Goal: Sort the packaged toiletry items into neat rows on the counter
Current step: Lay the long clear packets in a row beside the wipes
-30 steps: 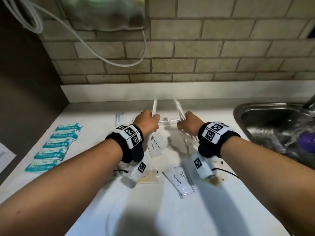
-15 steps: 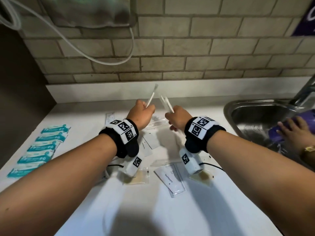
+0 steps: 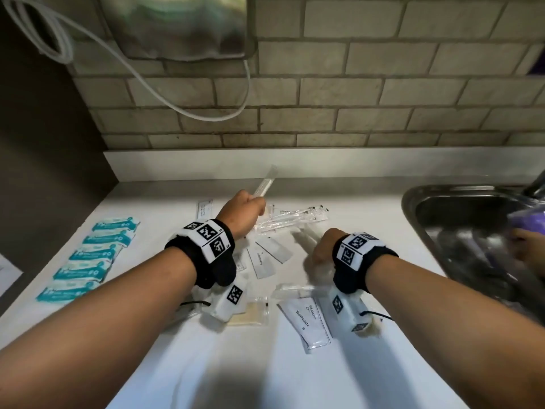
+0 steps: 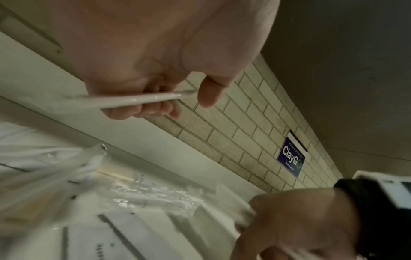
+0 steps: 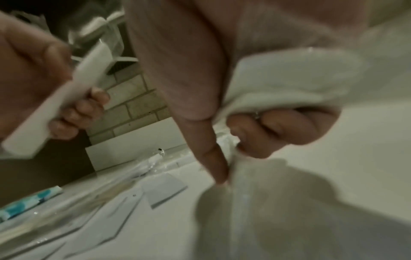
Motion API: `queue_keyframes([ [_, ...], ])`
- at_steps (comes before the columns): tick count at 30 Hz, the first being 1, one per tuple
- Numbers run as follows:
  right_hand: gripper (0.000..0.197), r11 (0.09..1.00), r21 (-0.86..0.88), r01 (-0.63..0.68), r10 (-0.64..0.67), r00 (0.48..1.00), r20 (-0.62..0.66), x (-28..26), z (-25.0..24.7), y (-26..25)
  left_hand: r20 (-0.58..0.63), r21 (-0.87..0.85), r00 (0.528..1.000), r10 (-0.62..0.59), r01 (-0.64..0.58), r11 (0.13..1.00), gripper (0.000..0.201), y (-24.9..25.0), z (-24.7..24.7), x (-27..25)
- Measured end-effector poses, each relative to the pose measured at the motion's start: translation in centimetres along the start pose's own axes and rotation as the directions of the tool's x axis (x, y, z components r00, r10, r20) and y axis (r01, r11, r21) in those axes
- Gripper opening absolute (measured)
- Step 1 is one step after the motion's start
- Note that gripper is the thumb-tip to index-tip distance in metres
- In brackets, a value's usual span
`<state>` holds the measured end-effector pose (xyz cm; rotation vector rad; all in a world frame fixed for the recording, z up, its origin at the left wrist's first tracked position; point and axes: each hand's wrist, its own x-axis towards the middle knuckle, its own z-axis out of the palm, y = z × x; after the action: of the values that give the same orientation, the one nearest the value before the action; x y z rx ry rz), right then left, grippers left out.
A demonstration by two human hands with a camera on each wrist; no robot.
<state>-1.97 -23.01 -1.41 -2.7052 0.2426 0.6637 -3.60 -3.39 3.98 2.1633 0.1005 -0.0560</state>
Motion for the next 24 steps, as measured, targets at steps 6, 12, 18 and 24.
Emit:
queue_keyframes([
  [6, 0.021, 0.992, 0.01, 0.123, -0.121, 0.987, -0.103, -2.9, -2.8, -5.0, -0.029, -0.188, 0.996, -0.085, 0.078, 0.979, 0.025, -2.9, -2.1, -0.4],
  [12, 0.013, 0.79, 0.387, 0.476, -0.446, 0.879, -0.17, -6.3, -1.9, -12.4, 0.056, -0.39, 0.993, -0.104, 0.117, 0.913, 0.034, -4.7, -4.7, -0.8],
  [18, 0.024, 0.644, 0.485, 0.592, -0.635, 0.767, -0.095, -7.1, 2.6, -17.9, -0.104, -0.411, 0.992, -0.076, 0.027, 0.911, 0.023, -7.3, -9.5, -0.9],
  [24, 0.032, 0.716, 0.408, 0.567, -0.559, 0.815, -0.151, -6.7, 3.6, -21.6, -0.168, -0.41, 0.984, -0.064, -0.011, 0.912, 0.044, -11.5, -13.8, -1.4],
])
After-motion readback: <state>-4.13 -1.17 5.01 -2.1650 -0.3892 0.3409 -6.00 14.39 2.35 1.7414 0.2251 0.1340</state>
